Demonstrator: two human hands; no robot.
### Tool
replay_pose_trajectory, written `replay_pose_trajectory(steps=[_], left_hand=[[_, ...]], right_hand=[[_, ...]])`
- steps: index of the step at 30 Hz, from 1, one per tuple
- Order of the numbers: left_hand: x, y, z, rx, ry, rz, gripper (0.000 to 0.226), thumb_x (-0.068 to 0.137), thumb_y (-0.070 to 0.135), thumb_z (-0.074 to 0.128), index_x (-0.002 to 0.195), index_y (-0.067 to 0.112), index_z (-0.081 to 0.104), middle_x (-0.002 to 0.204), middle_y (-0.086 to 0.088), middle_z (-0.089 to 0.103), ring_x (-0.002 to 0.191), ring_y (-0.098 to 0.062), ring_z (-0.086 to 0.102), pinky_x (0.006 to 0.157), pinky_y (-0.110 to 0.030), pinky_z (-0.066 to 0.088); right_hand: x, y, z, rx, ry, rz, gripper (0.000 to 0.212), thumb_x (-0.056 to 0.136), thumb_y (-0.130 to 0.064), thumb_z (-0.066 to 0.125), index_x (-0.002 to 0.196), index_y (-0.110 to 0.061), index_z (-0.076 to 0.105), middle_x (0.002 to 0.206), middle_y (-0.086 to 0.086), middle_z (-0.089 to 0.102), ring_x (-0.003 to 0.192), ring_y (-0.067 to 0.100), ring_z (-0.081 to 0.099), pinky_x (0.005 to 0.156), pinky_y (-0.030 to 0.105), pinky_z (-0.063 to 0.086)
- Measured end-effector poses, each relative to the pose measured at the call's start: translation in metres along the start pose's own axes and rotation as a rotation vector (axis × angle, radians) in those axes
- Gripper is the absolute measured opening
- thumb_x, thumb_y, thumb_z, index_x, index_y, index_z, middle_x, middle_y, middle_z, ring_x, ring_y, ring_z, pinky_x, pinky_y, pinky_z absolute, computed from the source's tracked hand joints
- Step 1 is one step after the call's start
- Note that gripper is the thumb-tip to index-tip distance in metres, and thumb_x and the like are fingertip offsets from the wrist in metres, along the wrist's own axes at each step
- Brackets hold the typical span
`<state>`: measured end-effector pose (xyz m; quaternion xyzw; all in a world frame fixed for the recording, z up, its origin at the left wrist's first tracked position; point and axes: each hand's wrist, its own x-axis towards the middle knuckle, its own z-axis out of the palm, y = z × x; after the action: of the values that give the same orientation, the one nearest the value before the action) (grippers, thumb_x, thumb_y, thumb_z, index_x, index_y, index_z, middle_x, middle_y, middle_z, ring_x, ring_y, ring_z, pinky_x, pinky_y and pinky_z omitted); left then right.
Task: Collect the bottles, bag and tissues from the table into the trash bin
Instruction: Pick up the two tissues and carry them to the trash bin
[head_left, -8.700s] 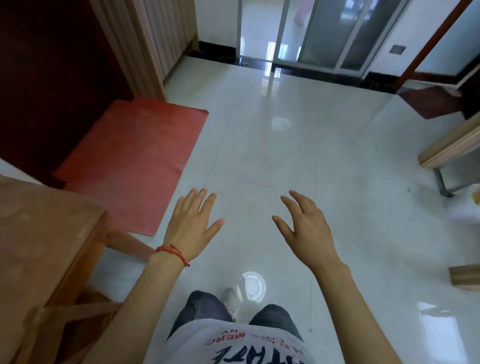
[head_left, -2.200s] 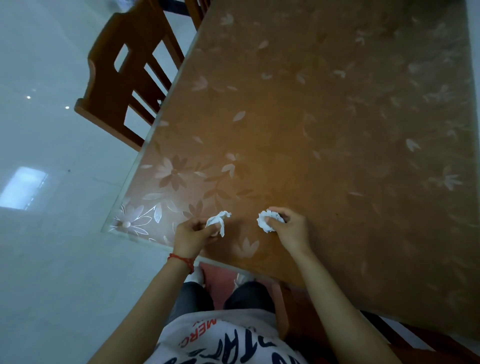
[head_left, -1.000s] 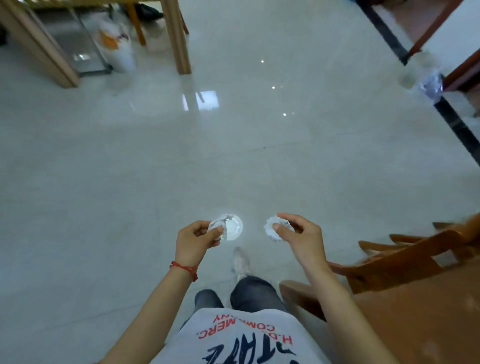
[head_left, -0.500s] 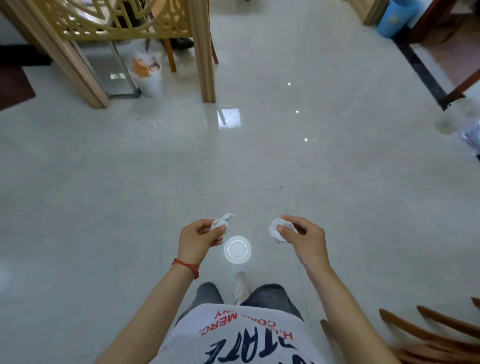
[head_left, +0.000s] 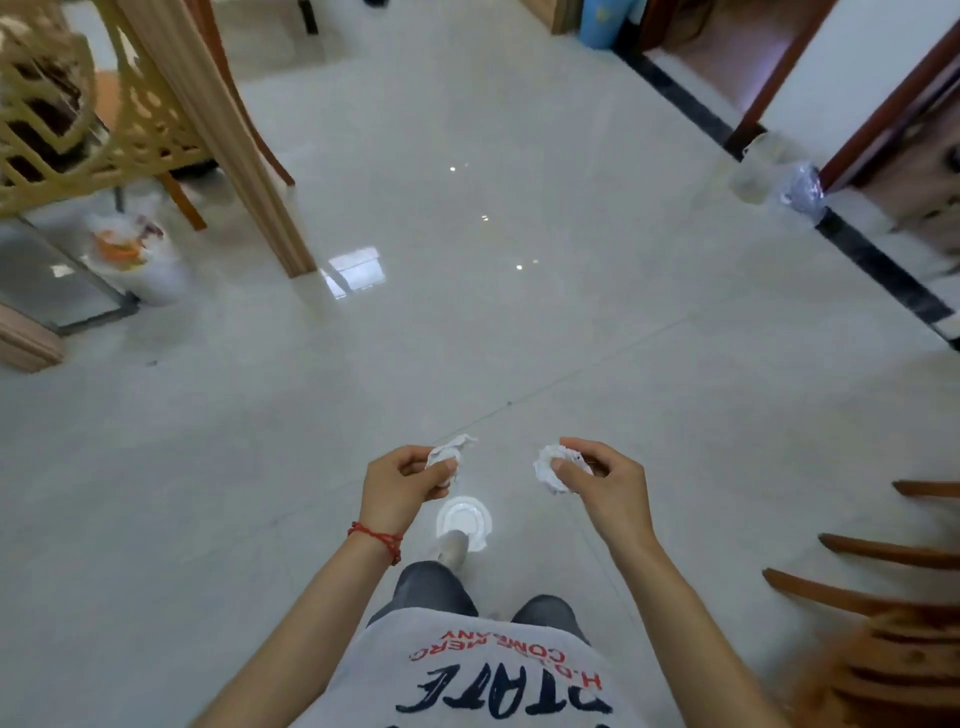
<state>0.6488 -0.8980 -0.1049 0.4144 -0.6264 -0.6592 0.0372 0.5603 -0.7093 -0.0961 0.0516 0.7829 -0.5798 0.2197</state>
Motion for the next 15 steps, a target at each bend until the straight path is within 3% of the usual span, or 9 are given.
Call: replay_pose_trajectory(steps=[5, 10, 15], left_hand=[[0.051, 0.039, 0.021, 0.131, -0.208, 0.039, 0.008, 0.075, 0.0, 0.07, 0.077, 0.006, 0.066, 0.049, 0.008, 0.066, 0.049, -0.003, 0.062, 0.056, -0.017, 0.055], [0.082, 0.06, 0.059, 0.249, -0.399, 0.076, 0.006, 0.075, 0.0, 0.069, 0.081, 0.003, 0.067, 0.055, 0.004, 0.066, 0.051, -0.002, 0.062, 0.054, -0.015, 0.054], [0.091, 0.069, 0.111, 0.344, -0.573, 0.081, 0.01, 0.076, 0.0, 0.068, 0.086, -0.002, 0.067, 0.067, -0.009, 0.064, 0.05, -0.002, 0.061, 0.053, -0.014, 0.053]], right_hand=[[0.012, -0.007, -0.002, 0.117, 0.226, 0.051, 0.023, 0.077, -0.006, 0.069, 0.098, -0.015, 0.068, 0.099, 0.003, 0.067, 0.089, 0.013, 0.061, 0.071, 0.013, 0.046], [0.013, 0.0, -0.015, 0.217, 0.45, 0.098, 0.023, 0.078, -0.005, 0.069, 0.1, -0.013, 0.068, 0.096, 0.0, 0.065, 0.083, 0.004, 0.06, 0.065, 0.003, 0.046], [0.012, 0.008, -0.04, 0.3, 0.63, 0.156, 0.023, 0.078, -0.005, 0.069, 0.099, -0.012, 0.068, 0.096, 0.001, 0.065, 0.084, 0.005, 0.059, 0.077, 0.017, 0.05]])
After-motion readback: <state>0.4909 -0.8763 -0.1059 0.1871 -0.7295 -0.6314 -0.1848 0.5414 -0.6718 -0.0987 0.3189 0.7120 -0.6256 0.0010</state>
